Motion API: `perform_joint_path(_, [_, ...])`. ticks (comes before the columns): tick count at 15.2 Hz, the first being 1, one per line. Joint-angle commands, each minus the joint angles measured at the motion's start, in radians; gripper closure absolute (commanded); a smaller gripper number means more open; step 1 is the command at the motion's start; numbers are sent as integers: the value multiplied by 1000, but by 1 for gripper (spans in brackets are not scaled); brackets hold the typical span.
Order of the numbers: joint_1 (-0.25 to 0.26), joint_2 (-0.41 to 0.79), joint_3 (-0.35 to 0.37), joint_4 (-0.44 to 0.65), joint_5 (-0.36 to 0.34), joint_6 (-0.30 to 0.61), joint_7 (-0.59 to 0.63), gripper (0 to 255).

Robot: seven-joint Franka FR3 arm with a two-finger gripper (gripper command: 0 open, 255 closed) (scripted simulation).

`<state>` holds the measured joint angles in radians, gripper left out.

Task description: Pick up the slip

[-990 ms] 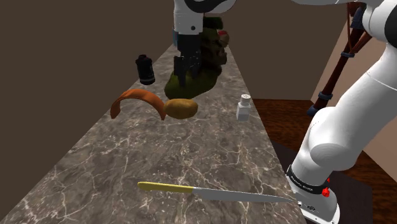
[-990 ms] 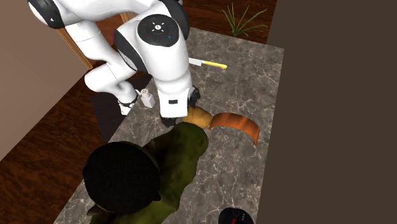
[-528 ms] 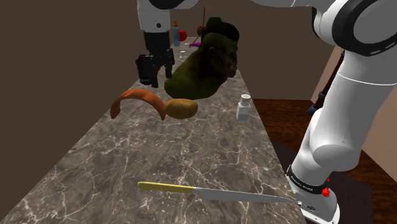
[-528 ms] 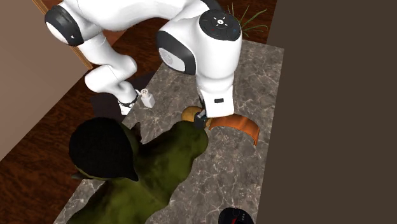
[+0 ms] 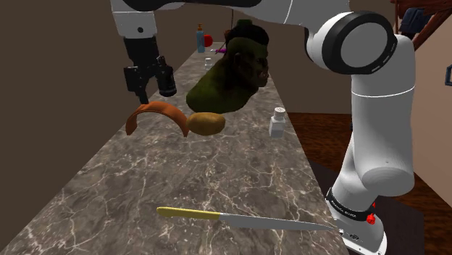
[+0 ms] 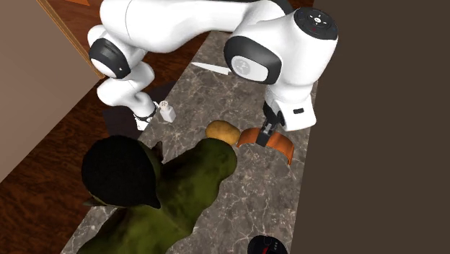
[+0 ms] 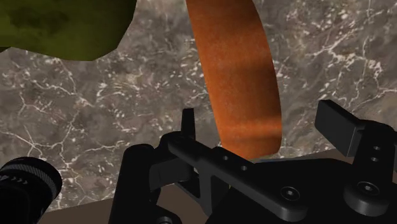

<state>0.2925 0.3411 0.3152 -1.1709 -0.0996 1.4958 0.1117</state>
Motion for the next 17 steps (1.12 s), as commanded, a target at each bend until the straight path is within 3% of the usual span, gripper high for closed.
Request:
perform_joint_path(1, [1,4,0,-13,-3,17,-2,0])
perform_joint_path(6, [-12,-24,-1,-130,6,107,-3,0])
perform_joint_path(8, [-12,-24,-1,-130,6,107,-3,0])
perform_joint_path(9, [-12,-24,-1,-131,6,107,-3,255])
perform_joint_path(17, [-13,-26,-1,-135,7,109,-4,255])
